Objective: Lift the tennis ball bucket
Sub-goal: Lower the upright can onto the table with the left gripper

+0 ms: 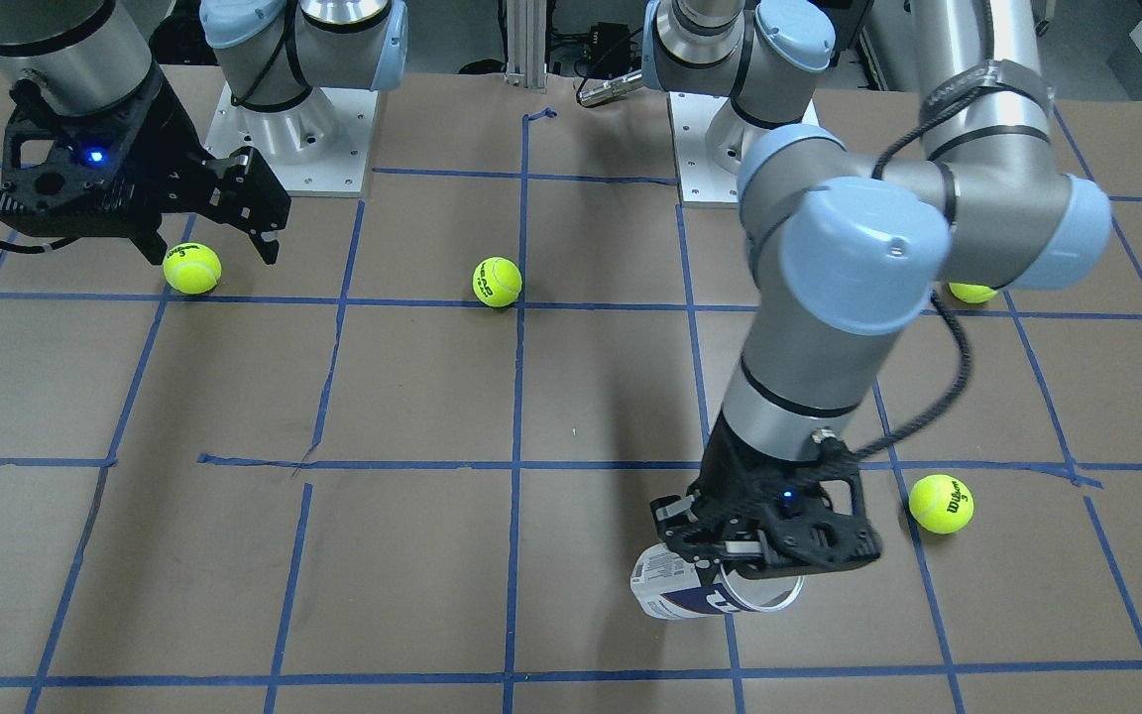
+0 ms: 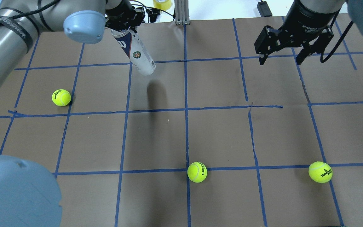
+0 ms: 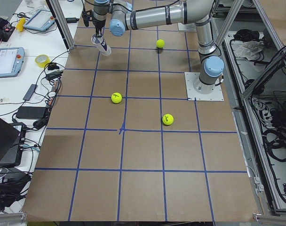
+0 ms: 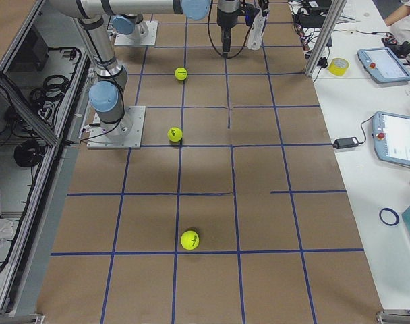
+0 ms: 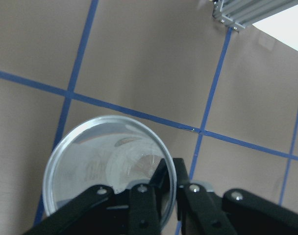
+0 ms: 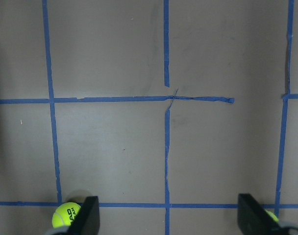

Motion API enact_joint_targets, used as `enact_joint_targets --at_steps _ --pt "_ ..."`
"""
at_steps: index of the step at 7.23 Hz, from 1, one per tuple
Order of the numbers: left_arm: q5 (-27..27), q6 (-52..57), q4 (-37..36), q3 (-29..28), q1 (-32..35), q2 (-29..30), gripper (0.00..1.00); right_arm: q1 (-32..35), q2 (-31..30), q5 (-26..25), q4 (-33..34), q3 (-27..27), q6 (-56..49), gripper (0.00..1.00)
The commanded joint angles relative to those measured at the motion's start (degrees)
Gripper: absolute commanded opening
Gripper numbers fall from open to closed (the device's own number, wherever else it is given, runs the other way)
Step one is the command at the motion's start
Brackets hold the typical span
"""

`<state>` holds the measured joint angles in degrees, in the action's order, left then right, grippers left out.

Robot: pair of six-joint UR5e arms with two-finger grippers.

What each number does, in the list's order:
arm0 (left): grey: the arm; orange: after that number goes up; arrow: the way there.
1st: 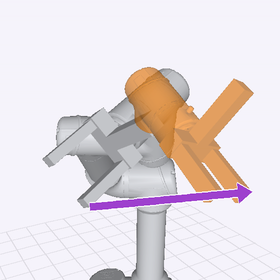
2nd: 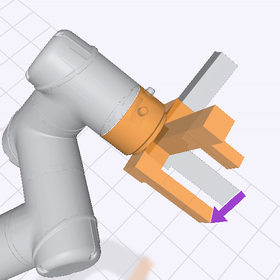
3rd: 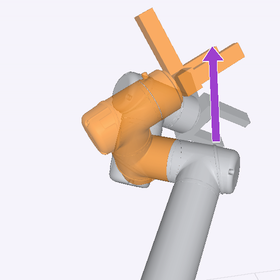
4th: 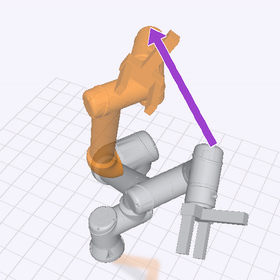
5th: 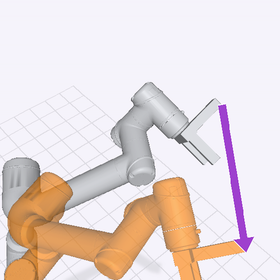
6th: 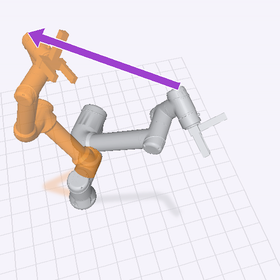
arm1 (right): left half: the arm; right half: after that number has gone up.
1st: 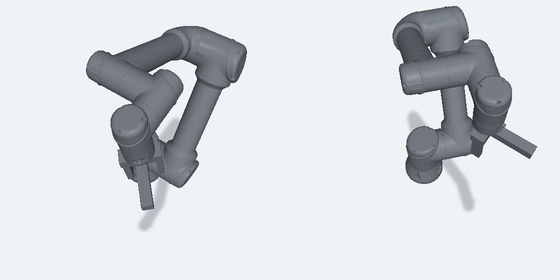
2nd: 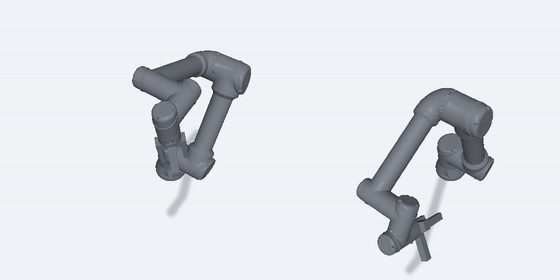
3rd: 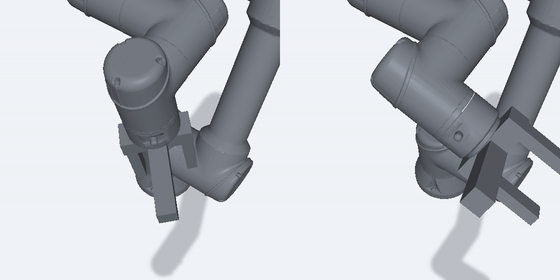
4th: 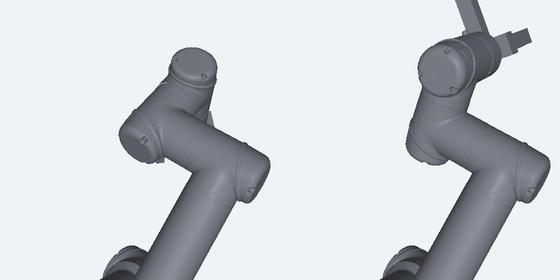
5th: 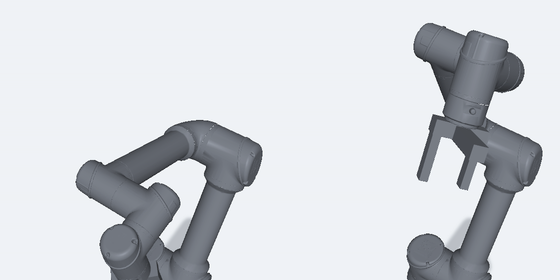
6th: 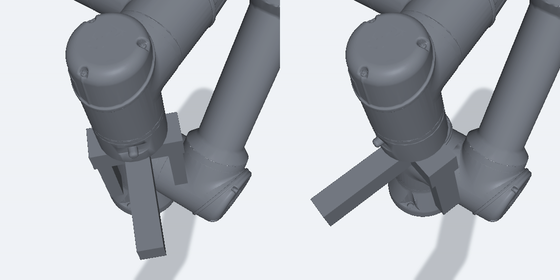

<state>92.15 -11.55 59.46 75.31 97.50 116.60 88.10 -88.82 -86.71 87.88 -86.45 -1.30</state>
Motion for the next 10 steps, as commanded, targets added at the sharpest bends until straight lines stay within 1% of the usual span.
enact_joint_targets --at_steps 1,2,3,4,6,7,8,9,10 --pt "7.26 4.08 -0.13 0.54 4.36 0.74 0.00 -0.04 0.14 -0.12 0.01 -0.39 0.07 1.00" --pt "7.00 2.95 -1.01 2.20 5.23 0.56 0.00 -0.04 0.05 -0.12 0.01 -0.48 -0.02 1.00" --pt "6.91 2.94 -3.89 4.74 5.85 0.56 0.00 0.05 -0.21 -0.47 -0.25 0.13 0.07 1.00" --pt "6.82 3.02 -6.87 7.20 5.94 0.65 0.00 0.14 -0.73 -3.61 0.01 -0.21 0.16 1.00" --pt "4.55 3.11 -7.78 7.84 6.03 0.21 0.00 0.32 -1.00 -4.08 -0.68 -0.47 0.16 1.00" --pt "4.45 3.20 -7.52 7.84 6.03 0.12 0.34 0.75 -0.92 -4.08 -1.56 -0.65 0.07 1.00" --pt "3.66 3.20 -7.17 7.75 6.03 -0.05 0.93 1.28 -0.74 -4.08 -0.87 -0.65 0.16 1.00" --pt "1.83 3.11 -6.91 7.49 6.03 -0.75 1.00 1.63 -0.57 -4.08 -0.86 -0.65 0.07 1.00" --pt "0.85 3.03 -5.25 7.23 5.94 -1.63 1.00 2.50 -0.48 -3.99 -0.60 -0.65 0.16 1.00"
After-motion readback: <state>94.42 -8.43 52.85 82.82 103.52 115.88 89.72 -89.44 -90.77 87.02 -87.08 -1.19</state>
